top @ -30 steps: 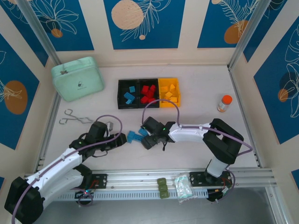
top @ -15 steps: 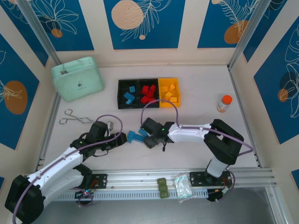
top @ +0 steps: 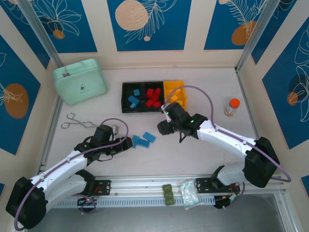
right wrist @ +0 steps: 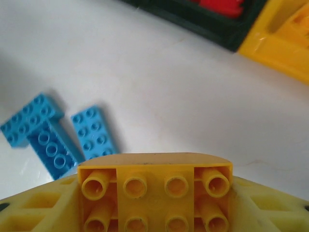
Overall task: Sort the legos into containers by color
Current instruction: Place the lego in the container.
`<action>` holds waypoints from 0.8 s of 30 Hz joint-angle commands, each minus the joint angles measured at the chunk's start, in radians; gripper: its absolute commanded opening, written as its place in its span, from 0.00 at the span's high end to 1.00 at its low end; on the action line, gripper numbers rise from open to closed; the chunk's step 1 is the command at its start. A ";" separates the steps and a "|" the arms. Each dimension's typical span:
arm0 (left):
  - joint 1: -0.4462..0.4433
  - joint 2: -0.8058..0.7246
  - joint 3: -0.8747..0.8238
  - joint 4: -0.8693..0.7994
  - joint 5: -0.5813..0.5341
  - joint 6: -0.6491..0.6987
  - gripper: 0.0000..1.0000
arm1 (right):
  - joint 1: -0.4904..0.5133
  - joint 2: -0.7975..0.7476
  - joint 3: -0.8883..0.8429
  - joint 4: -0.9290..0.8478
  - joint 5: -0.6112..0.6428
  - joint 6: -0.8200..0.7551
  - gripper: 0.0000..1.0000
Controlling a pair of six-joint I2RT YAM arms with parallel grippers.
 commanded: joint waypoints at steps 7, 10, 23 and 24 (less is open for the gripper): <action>-0.043 0.097 0.147 0.097 0.029 0.015 0.30 | -0.214 0.095 0.228 -0.110 -0.111 0.087 0.43; -0.060 0.145 0.185 0.115 0.030 0.021 0.30 | -0.276 0.187 0.330 -0.137 -0.115 0.112 0.43; -0.106 0.190 0.219 0.123 0.012 0.024 0.30 | -0.395 0.633 0.808 -0.293 -0.130 0.186 0.42; -0.105 0.190 0.219 0.121 0.010 0.026 0.30 | -0.397 0.661 0.839 -0.307 -0.134 0.189 0.42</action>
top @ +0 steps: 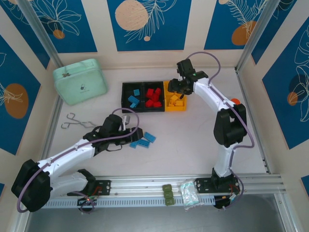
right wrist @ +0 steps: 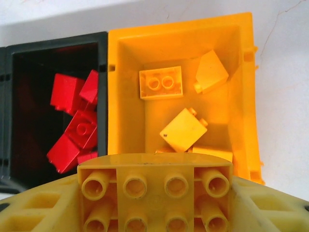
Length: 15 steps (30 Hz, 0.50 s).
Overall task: Sort the legos into containers by color
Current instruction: Place the lego in the container.
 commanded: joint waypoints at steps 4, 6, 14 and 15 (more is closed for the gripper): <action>-0.011 -0.006 0.031 -0.004 -0.002 0.027 0.30 | -0.012 0.166 0.211 -0.125 -0.029 0.040 0.42; -0.013 -0.008 0.028 -0.008 -0.003 0.027 0.30 | -0.013 0.213 0.262 -0.148 -0.024 0.049 0.42; -0.012 -0.017 0.012 -0.012 -0.011 0.026 0.30 | -0.021 0.340 0.386 -0.217 -0.005 0.088 0.40; -0.013 -0.017 0.010 -0.012 -0.012 0.024 0.30 | -0.022 0.351 0.397 -0.226 0.000 0.093 0.39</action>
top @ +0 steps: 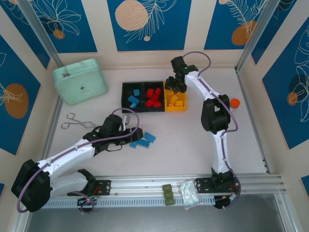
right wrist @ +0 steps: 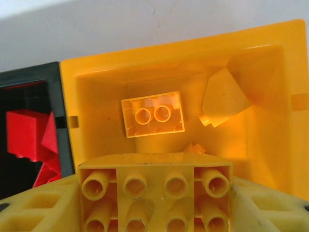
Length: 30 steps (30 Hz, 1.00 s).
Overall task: Sort the legos into containers by color
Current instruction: Place the lego in the container, then pick up the lego from the middle-left of the table.
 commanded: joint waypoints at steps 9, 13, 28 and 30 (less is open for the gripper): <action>-0.013 -0.024 0.003 -0.015 -0.018 0.022 0.30 | -0.009 0.073 0.099 -0.088 0.005 0.063 0.29; -0.012 -0.024 0.001 -0.018 -0.023 0.023 0.29 | -0.003 0.059 0.117 -0.097 0.009 0.062 0.23; -0.013 -0.015 0.080 -0.221 -0.094 0.117 0.30 | 0.053 -0.358 -0.229 0.080 -0.088 0.039 0.22; -0.012 -0.005 0.104 -0.280 -0.111 0.148 0.30 | 0.064 -0.444 -0.330 0.125 -0.137 0.025 0.23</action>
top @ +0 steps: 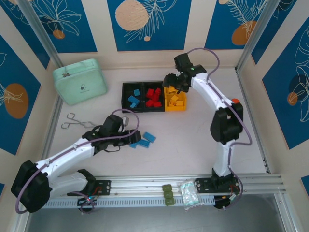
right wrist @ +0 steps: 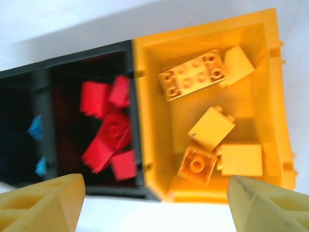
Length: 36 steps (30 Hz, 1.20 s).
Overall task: Sort the legos into containers by color
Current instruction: Pick up the lego from the middle-left of the table.
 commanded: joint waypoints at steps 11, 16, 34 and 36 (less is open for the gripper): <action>-0.014 0.114 0.162 -0.327 -0.100 0.231 0.36 | 0.108 -0.634 -0.723 0.266 -0.397 -0.114 0.22; -0.036 0.150 0.160 -0.341 -0.125 0.273 0.36 | 0.147 -0.863 -0.959 0.328 -0.534 -0.080 0.16; -0.127 0.330 0.167 -0.252 -0.276 0.325 0.36 | 0.243 -1.015 -1.205 0.462 -0.547 0.078 0.16; -0.127 0.350 0.168 -0.232 -0.263 0.326 0.36 | 0.243 -1.000 -1.197 0.462 -0.549 0.076 0.16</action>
